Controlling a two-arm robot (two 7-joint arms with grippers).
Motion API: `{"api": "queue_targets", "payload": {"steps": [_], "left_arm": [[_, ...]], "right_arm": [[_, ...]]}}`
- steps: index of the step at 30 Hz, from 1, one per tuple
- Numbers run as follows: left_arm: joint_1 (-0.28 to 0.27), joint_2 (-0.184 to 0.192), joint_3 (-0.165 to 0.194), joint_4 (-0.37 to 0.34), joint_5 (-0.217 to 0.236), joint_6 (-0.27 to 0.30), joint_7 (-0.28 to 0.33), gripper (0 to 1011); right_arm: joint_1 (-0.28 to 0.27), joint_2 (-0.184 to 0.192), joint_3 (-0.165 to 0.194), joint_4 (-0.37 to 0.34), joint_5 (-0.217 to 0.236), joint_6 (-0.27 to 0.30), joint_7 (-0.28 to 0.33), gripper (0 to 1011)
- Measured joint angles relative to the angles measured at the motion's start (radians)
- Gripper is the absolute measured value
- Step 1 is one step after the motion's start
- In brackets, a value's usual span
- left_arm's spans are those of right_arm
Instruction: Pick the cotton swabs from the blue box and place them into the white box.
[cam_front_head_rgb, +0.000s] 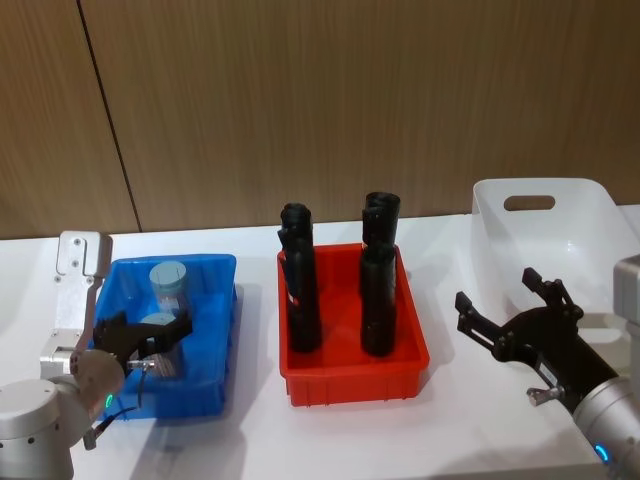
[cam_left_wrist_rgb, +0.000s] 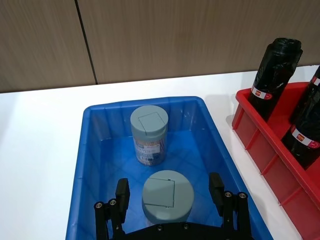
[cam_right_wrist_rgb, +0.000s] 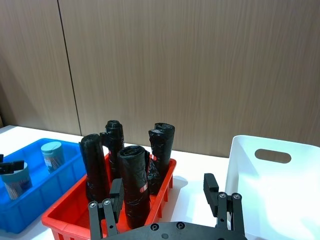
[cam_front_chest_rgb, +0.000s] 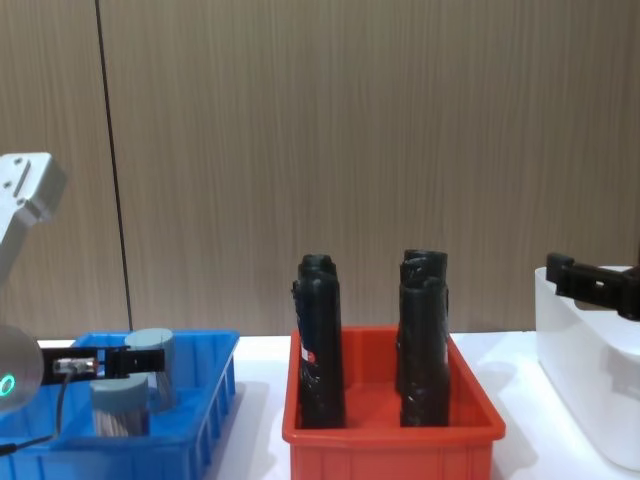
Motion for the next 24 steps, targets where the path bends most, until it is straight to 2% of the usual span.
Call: {"api": "queue_targets", "payload": {"steps": [8,24], "left_arm": [[-0.017,-0.009,0.001,0.047,0.013,-0.019,-0.039,1004],[-0.034,-0.020,0.002,0.099,0.025,-0.034,-0.073,1004]], "right_arm": [[0.000,0.000,0.000,0.000,0.000,0.000,0.000,1003],[0.000,0.000,0.000,0.000,0.000,0.000,0.000,1003]]}}
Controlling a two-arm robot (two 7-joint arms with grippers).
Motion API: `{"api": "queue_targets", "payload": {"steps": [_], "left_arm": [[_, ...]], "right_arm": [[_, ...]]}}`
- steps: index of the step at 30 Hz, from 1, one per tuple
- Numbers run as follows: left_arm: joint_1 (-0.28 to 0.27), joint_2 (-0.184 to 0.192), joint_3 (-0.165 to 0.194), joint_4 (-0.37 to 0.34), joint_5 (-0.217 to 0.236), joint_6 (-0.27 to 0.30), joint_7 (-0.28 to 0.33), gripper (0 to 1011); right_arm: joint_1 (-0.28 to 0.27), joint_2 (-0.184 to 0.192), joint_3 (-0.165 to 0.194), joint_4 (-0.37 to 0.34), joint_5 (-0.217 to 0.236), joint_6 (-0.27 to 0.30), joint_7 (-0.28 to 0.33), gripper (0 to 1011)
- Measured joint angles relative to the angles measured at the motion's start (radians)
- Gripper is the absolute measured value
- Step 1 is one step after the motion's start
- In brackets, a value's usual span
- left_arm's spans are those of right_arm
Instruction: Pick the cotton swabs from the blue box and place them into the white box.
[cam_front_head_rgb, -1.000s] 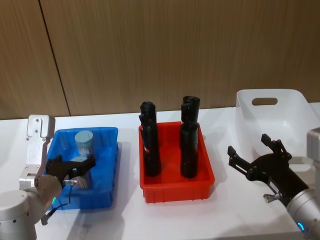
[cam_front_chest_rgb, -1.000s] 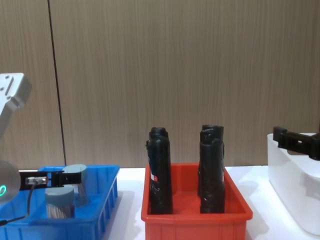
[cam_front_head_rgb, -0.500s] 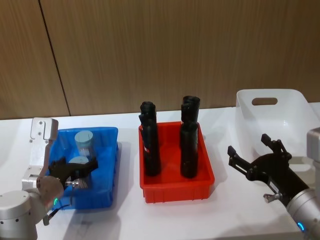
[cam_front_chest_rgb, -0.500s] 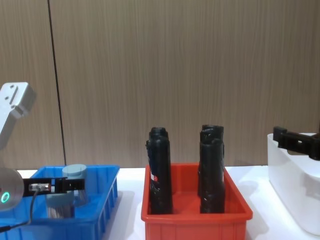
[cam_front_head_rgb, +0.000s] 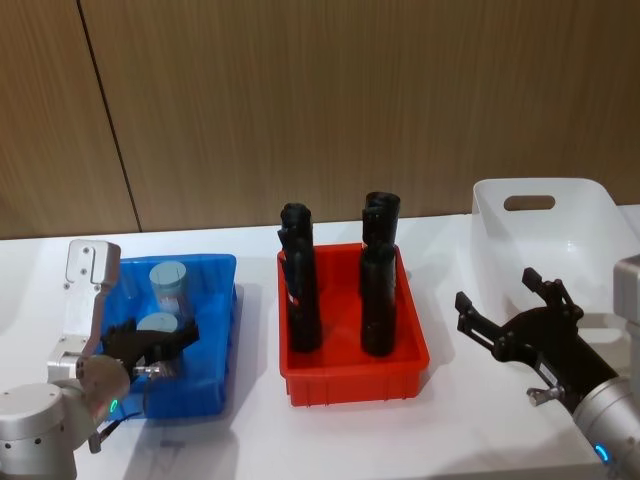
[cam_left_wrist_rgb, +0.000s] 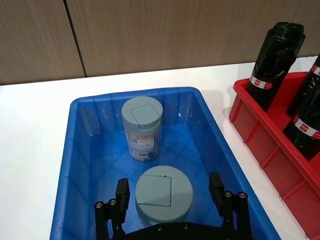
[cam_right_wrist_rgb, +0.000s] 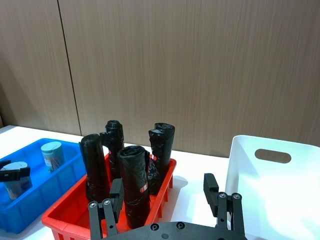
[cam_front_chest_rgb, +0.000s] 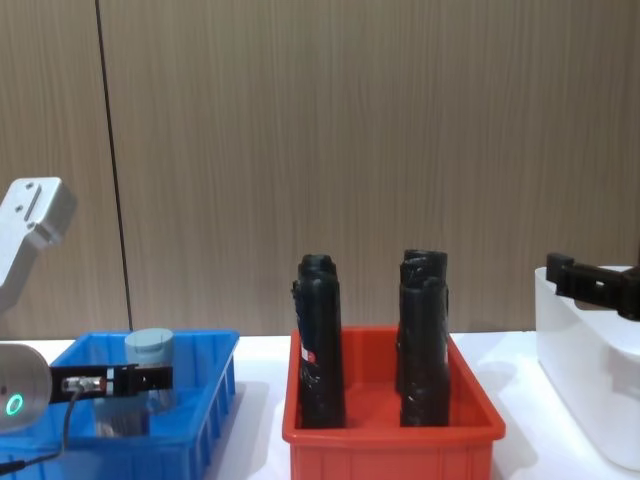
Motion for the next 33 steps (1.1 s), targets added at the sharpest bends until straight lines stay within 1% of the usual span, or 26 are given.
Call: {"api": "queue_targets", "payload": {"steps": [4,7,9,10,11,12,13,14,15,16,25,33], "left_arm": [[-0.003,-0.002,0.000,0.008,0.002,-0.002,-0.005,1000],[-0.006,-0.005,0.001,0.017,0.006,-0.005,-0.009,909],[-0.008,-0.006,0.001,0.022,0.008,-0.006,-0.010,902],[-0.008,-0.007,0.001,0.024,0.009,-0.006,-0.010,844],[-0.009,-0.007,0.001,0.025,0.009,-0.007,-0.010,830],[-0.010,-0.008,0.001,0.029,0.009,-0.007,-0.010,778],[-0.010,-0.008,0.001,0.029,0.009,-0.007,-0.010,778],[-0.010,-0.009,0.001,0.031,0.009,-0.008,-0.010,735],[-0.011,-0.009,0.001,0.033,0.009,-0.008,-0.010,724],[-0.011,-0.010,0.000,0.034,0.009,-0.009,-0.010,686],[-0.007,-0.008,-0.003,0.025,0.015,-0.017,-0.005,682],[0.008,0.003,-0.008,-0.040,0.042,-0.033,-0.004,682]], "right_arm": [[0.000,0.000,0.000,0.000,0.000,0.000,0.000,1003],[0.000,0.000,0.000,0.000,0.000,0.000,0.000,1003],[0.000,0.000,0.000,0.000,0.000,0.000,0.000,1003],[0.000,0.000,0.000,0.000,0.000,0.000,0.000,1003],[0.000,0.000,0.000,0.000,0.000,0.000,0.000,1003],[0.000,0.000,0.000,0.000,0.000,0.000,0.000,1003],[0.000,0.000,0.000,0.000,0.000,0.000,0.000,1003],[0.000,0.000,0.000,0.000,0.000,0.000,0.000,1003],[0.000,0.000,0.000,0.000,0.000,0.000,0.000,1003],[0.000,0.000,0.000,0.000,0.000,0.000,0.000,1003],[0.000,0.000,0.000,0.000,0.000,0.000,0.000,1003],[0.000,0.000,0.000,0.000,0.000,0.000,0.000,1003]]}}
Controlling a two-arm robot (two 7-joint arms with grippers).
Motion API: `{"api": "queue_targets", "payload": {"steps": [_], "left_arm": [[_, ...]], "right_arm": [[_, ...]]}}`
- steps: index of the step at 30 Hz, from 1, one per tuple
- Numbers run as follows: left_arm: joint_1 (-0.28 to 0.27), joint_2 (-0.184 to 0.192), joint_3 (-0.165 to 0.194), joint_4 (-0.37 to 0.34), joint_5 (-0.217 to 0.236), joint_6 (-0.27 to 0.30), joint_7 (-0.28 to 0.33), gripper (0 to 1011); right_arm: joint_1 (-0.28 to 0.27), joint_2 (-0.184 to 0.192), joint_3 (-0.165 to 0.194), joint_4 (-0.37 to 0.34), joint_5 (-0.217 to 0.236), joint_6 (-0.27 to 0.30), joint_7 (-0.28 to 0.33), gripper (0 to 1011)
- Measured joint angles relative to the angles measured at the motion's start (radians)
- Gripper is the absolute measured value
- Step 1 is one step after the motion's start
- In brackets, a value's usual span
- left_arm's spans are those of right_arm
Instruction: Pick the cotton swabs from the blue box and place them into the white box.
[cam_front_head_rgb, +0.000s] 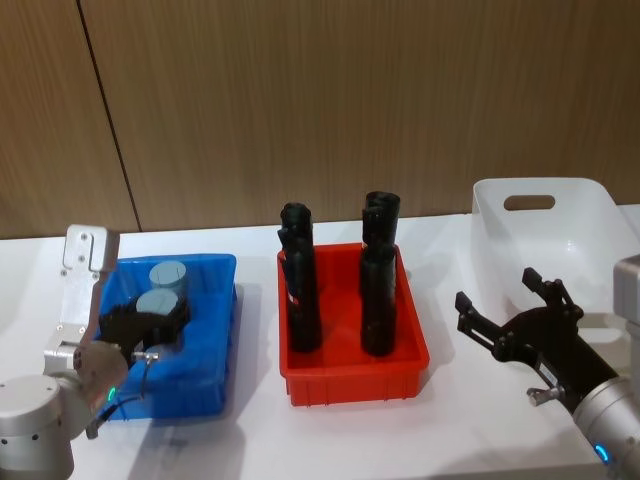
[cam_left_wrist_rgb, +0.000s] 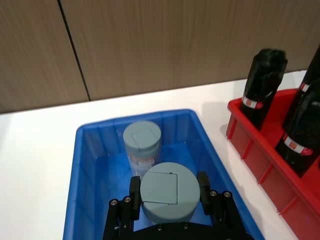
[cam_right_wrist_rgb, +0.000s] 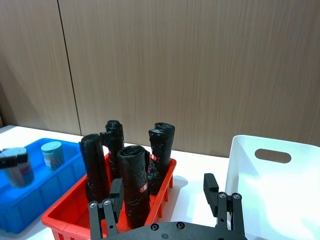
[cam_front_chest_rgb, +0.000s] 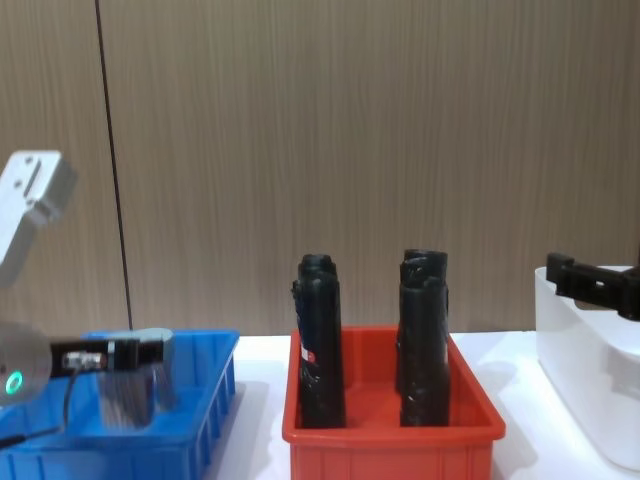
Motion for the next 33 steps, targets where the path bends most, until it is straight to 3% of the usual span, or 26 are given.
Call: {"api": "queue_targets", "payload": {"steps": [15,33], "left_arm": [[0.015,0.024,-0.008,-0.181,0.049,-0.013,-0.065,682],[-0.007,0.032,-0.012,-0.272,0.021,0.031,-0.234,682]], "right_arm": [[0.000,0.000,0.000,0.000,0.000,0.000,0.000,1003],[0.000,0.000,0.000,0.000,0.000,0.000,0.000,1003]]}}
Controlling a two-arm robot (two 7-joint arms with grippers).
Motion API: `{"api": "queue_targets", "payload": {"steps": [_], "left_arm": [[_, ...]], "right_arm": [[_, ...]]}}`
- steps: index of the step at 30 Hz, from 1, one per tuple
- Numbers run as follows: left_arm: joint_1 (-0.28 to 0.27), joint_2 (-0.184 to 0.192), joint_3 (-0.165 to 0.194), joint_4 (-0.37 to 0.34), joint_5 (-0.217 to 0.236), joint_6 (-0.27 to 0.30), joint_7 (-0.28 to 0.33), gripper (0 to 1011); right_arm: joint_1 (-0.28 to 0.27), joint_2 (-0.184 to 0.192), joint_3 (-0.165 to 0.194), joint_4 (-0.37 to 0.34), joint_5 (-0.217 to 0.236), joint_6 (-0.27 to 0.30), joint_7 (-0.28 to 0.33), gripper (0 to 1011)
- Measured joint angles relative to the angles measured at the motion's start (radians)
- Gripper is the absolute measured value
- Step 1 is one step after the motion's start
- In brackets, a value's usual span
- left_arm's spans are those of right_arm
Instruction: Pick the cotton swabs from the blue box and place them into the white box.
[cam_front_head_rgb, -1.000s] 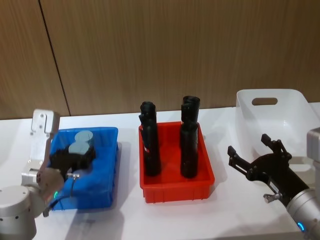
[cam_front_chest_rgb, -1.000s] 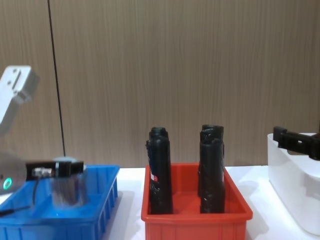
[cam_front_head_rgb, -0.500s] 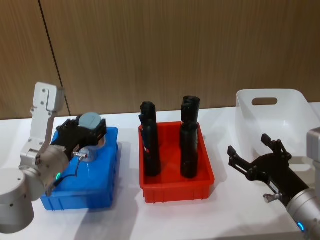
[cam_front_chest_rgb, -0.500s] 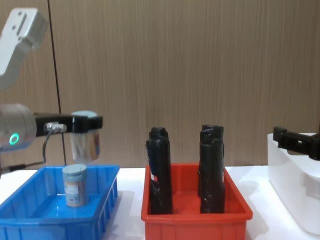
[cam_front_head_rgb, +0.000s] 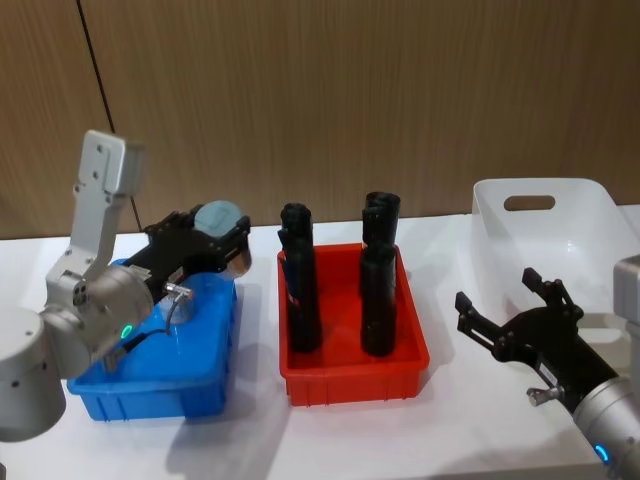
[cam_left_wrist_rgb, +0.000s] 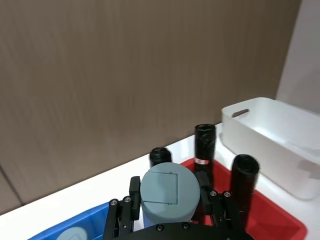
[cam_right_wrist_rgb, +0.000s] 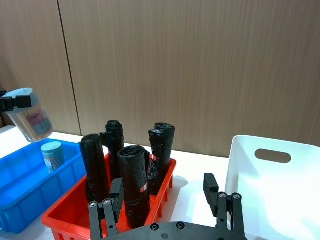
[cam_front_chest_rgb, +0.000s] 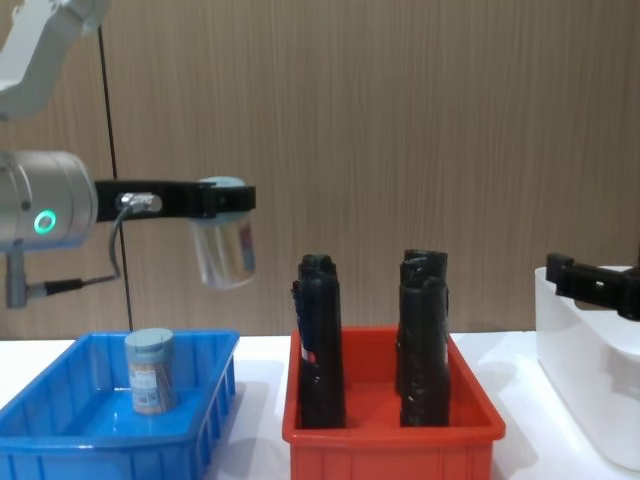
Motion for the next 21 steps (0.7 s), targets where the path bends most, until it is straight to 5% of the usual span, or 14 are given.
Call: {"api": "queue_targets", "payload": {"steps": [21], "left_arm": [[-0.108,-0.044,0.024,0.069,-0.046,0.113,-0.249,682]], "right_arm": [[0.000,0.000,0.000,0.000,0.000,0.000,0.000,1003]]}}
